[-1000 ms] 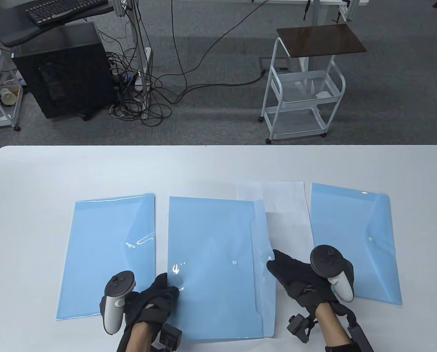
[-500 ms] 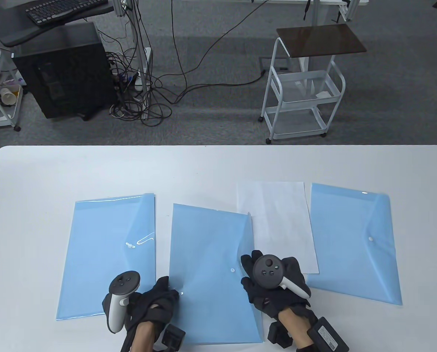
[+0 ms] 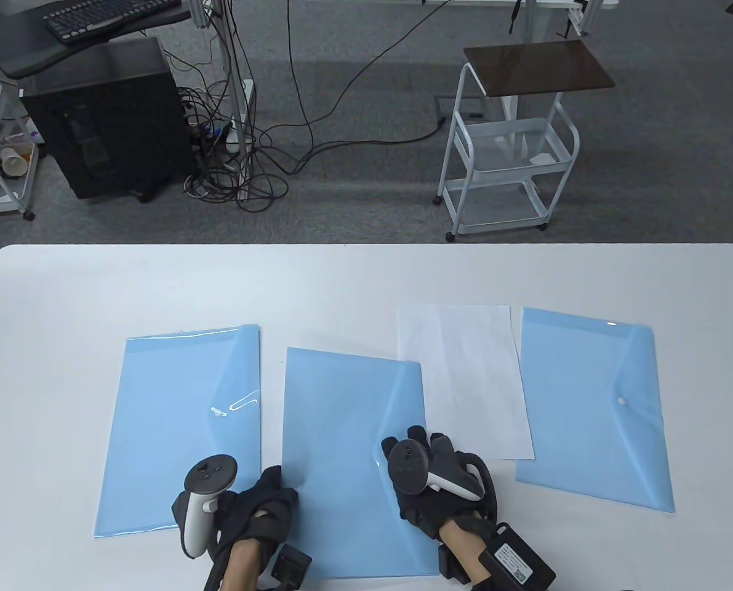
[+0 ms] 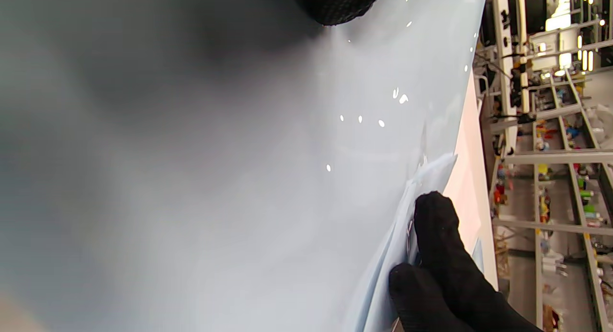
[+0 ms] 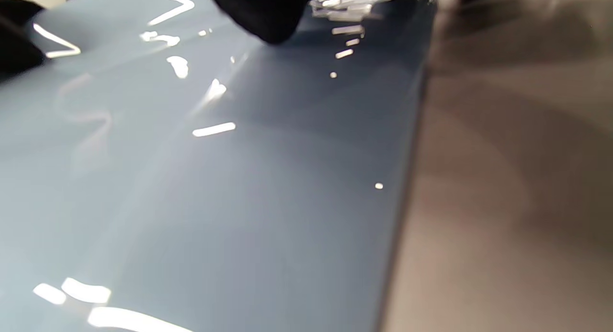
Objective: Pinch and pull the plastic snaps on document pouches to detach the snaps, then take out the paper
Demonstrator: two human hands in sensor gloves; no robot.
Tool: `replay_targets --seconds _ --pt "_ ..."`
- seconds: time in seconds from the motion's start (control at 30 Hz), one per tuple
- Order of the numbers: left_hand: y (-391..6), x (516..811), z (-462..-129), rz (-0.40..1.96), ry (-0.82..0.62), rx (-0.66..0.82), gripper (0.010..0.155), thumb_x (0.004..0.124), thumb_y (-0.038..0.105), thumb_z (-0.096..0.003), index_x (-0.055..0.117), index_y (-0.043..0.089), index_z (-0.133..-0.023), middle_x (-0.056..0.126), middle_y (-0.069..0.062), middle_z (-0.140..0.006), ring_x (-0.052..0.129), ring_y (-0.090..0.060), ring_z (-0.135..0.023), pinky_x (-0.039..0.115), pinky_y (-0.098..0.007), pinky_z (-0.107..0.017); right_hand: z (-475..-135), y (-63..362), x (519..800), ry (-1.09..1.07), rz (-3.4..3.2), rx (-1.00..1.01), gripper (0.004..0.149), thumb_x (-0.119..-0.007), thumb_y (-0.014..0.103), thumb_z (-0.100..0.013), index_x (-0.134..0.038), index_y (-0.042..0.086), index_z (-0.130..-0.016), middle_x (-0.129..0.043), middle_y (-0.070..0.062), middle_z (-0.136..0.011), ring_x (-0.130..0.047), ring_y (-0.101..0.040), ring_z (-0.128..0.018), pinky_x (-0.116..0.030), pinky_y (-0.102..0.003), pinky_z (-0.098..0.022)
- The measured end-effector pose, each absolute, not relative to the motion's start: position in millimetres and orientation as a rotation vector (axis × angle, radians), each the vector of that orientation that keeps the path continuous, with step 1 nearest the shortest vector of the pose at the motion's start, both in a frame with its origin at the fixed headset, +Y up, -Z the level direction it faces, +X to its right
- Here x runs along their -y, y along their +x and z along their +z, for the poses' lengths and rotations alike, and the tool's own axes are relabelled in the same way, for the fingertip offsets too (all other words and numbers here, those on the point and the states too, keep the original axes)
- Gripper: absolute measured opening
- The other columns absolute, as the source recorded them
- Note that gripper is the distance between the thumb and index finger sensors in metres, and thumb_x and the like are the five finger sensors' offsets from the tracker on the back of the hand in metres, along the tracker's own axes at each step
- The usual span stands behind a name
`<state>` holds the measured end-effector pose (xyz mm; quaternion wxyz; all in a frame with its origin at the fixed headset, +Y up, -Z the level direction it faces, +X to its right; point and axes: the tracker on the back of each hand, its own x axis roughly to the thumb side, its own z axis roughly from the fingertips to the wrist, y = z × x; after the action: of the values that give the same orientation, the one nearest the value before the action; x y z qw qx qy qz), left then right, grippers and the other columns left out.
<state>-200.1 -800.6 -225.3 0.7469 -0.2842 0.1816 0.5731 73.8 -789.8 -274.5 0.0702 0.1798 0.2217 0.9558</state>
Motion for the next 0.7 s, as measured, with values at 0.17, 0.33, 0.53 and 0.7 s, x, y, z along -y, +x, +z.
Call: replay_targets --seconds 0.17,0.33,0.53,0.7 --pt "-199.0 800.6 -225.2 1.238 -0.621 -0.400 0.051 0.064 0.020 -0.0582 0.049 0.022 -0.107 0.083 -0.002 -0.096 0.100 -0.026 -0.068 0.089 -0.042 -0.050 -273.7 68.6 792.7 0.555 2.923 -0.684 0.063 -0.064 0.029 -0.057 -0.033 0.017 -0.110 -0.029 -0.037 -0.114 -0.036 -0.070 -0.095 -0.046 -0.084 -0.058" --pt "-198.4 800.6 -225.2 1.229 -0.622 -0.400 0.051 0.064 0.020 -0.0583 0.049 0.022 -0.107 0.083 -0.002 -0.096 0.100 -0.026 -0.068 0.089 -0.041 -0.050 -278.0 63.4 791.5 0.525 2.901 -0.775 0.062 -0.066 0.028 -0.056 -0.034 0.013 -0.107 -0.027 -0.039 -0.112 -0.033 -0.072 -0.093 -0.042 -0.084 -0.057" --pt "-198.0 800.6 -225.4 1.221 -0.620 -0.402 0.051 0.064 0.020 -0.0582 0.049 0.022 -0.107 0.083 -0.001 -0.096 0.101 -0.025 -0.068 0.089 -0.041 -0.050 -281.7 65.7 790.8 0.488 2.852 -0.805 0.062 -0.066 0.030 -0.056 -0.034 0.013 -0.106 -0.024 -0.037 -0.112 -0.028 -0.071 -0.093 -0.039 -0.084 -0.057" --pt "-196.5 799.7 -225.4 1.208 -0.612 -0.410 0.051 0.064 0.020 -0.0583 0.049 0.021 -0.107 0.083 -0.001 -0.095 0.101 -0.026 -0.067 0.089 -0.041 -0.050 -283.0 74.4 788.1 0.486 2.787 -0.754 0.066 -0.068 0.035 -0.056 -0.036 0.014 -0.111 -0.023 -0.036 -0.114 -0.027 -0.070 -0.095 -0.035 -0.084 -0.058"
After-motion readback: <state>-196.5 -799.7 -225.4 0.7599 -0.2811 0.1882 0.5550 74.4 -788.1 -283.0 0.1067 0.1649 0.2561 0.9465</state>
